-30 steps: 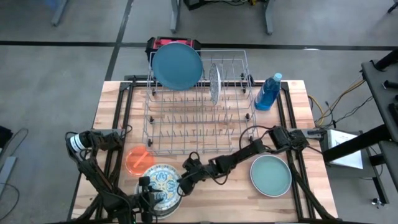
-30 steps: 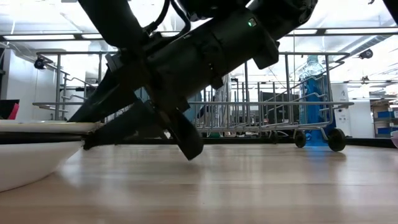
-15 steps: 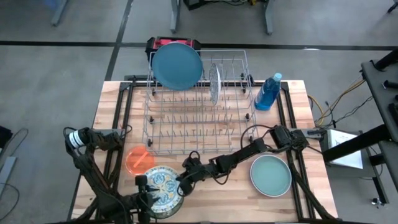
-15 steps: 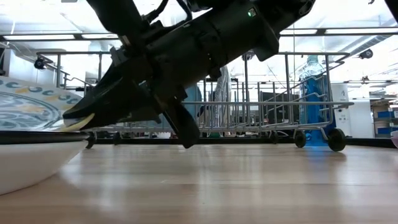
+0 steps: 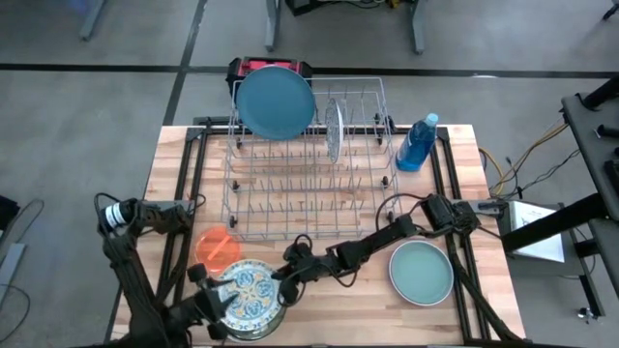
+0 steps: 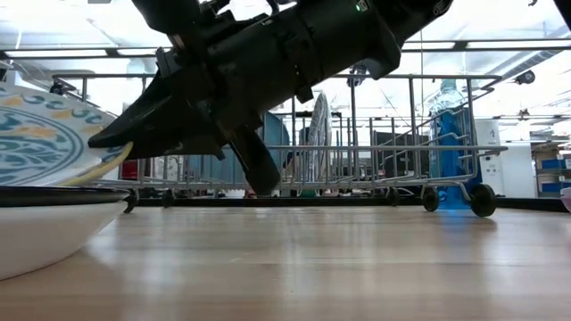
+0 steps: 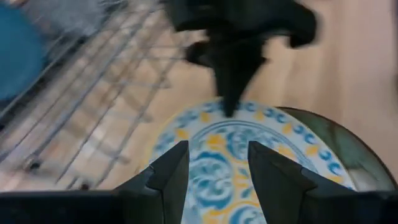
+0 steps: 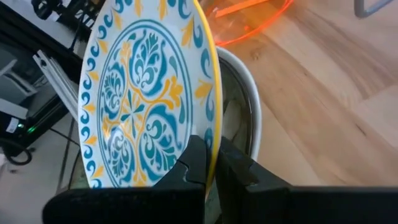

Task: Sort dishes
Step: Put the white-orange patterned plate in the dish rack

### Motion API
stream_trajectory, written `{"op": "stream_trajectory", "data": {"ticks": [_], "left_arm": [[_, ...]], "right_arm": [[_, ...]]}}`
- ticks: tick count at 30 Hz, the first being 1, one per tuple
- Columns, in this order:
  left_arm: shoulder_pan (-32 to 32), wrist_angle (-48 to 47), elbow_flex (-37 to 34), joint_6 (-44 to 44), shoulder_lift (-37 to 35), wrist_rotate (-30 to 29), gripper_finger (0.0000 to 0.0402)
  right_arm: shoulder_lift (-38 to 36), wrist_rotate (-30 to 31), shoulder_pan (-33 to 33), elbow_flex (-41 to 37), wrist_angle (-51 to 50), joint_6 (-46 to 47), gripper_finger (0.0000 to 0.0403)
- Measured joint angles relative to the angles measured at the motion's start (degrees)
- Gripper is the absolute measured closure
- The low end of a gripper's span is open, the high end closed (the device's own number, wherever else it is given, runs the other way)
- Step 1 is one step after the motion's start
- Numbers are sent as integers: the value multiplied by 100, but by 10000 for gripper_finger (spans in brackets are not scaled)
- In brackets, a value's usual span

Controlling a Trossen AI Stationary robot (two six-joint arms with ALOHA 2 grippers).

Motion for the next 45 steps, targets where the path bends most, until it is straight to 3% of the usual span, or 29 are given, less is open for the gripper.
{"op": "stream_trajectory", "data": {"ticks": [4, 12, 25, 36, 40, 45], "left_arm": [[-6, -731, 188, -1241, -6, 496, 237], [-6, -750, 200, -1643, -9, 1077, 206], [-11, -756, -15, -1612, -13, 1080, 164], [-13, -31, -14, -241, -17, 773, 171], [-13, -54, -25, -22, -20, 715, 199], [-11, -217, -25, -94, -29, 637, 295]], "right_arm": [[0, 121, 12, -2, 230, -240, 401], [-7, 344, 42, -2, 456, -633, 402], [-17, 747, 134, -2, 949, -1951, 402], [-17, 952, 160, -2, 1345, -2722, 402], [-17, 968, 156, -2, 1368, -2832, 402], [-21, 962, 167, -2, 1407, -2849, 402]]}}
